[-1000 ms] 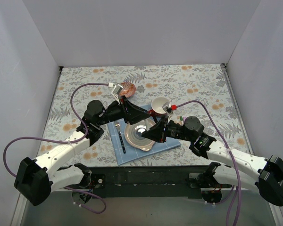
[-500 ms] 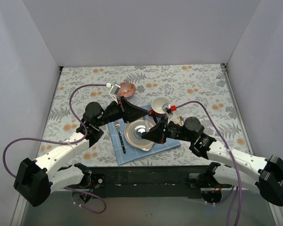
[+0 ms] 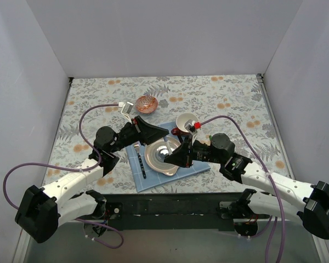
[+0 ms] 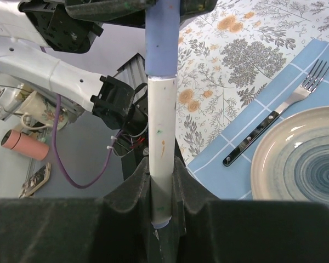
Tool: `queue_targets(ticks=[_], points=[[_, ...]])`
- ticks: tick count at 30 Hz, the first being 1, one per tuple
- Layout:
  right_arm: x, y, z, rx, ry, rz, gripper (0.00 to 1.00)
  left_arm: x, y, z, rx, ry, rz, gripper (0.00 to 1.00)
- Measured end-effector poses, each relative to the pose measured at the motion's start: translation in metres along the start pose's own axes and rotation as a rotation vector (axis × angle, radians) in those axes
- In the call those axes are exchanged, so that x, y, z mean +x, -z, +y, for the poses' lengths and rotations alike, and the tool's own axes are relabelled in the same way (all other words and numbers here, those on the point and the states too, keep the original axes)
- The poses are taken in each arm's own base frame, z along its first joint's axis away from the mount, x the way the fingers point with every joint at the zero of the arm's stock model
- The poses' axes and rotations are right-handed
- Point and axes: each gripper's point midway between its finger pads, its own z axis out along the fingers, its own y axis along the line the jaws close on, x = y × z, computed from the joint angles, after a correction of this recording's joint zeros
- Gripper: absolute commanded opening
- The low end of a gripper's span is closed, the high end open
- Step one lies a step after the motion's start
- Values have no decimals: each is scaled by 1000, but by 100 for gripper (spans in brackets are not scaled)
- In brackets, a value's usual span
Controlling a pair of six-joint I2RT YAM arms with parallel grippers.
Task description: Insert the pens into the pen caps
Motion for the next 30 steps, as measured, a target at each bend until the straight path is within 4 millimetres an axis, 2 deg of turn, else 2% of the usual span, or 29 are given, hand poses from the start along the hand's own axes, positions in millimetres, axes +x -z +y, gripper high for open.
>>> queue_targets(ticks=[7,19,25,30], points=[[-14,-4,-6,86,77,60,1,-15,2,0,-14,34,-78,0],[-19,-6,-38,260,189,162,1,-23,5,28,-143,41,-187,0],[-12,-9,-38,256,179,183,1,-19,14,31,-137,42,-254,0],[-13,-13,-38,253,154,174,1,-21,14,32,-126,47,-294,0]])
